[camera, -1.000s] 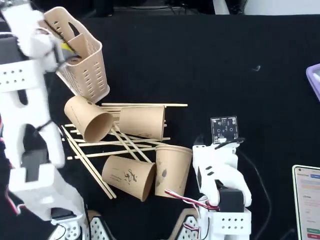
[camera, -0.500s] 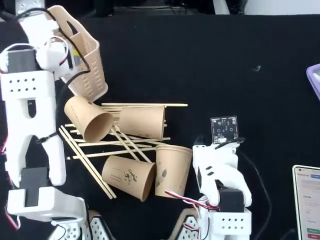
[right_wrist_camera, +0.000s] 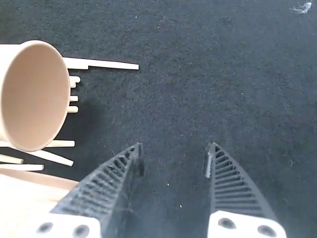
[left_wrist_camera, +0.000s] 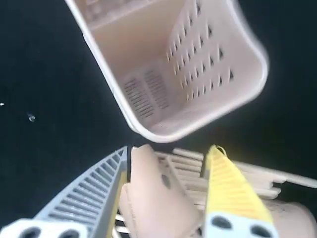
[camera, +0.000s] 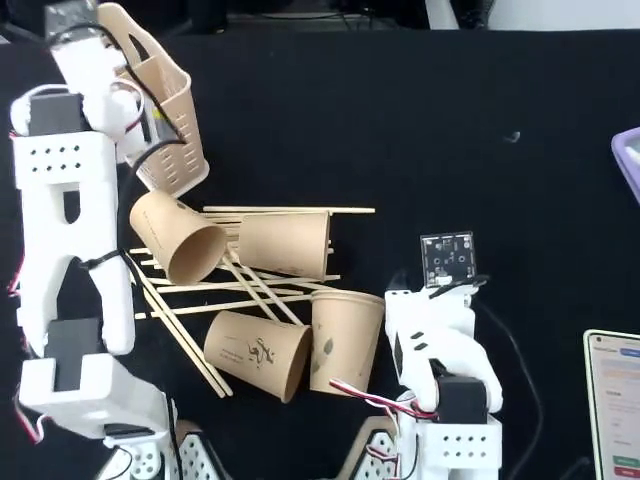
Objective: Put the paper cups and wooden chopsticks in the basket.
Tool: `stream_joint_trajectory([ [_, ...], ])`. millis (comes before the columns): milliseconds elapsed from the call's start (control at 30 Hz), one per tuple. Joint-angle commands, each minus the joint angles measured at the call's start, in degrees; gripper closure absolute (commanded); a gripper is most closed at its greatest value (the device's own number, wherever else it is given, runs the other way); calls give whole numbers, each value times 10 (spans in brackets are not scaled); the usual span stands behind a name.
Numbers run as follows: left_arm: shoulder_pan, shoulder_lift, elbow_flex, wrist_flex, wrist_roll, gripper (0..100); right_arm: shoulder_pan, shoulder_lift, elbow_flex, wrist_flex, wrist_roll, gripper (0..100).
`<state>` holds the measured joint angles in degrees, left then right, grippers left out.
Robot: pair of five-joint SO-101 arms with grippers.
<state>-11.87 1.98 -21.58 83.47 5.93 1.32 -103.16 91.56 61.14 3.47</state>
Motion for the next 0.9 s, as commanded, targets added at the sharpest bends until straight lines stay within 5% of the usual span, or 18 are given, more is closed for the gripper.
stream_joint_trajectory([
  [0,-6,-13,-119,47,87,701,-7,-54,-1,-13,-4,787],
  [200,-31,-10,-186,68,223,676,-7,-54,-1,-12,-4,787],
  [433,-74,55,-128,57,242,676,-7,-54,-1,-12,-4,787],
  [700,-15,128,-143,58,142,703,-7,-54,-1,-13,-5,787],
  [867,29,129,-158,60,29,988,-2,-53,-22,-15,-4,787],
])
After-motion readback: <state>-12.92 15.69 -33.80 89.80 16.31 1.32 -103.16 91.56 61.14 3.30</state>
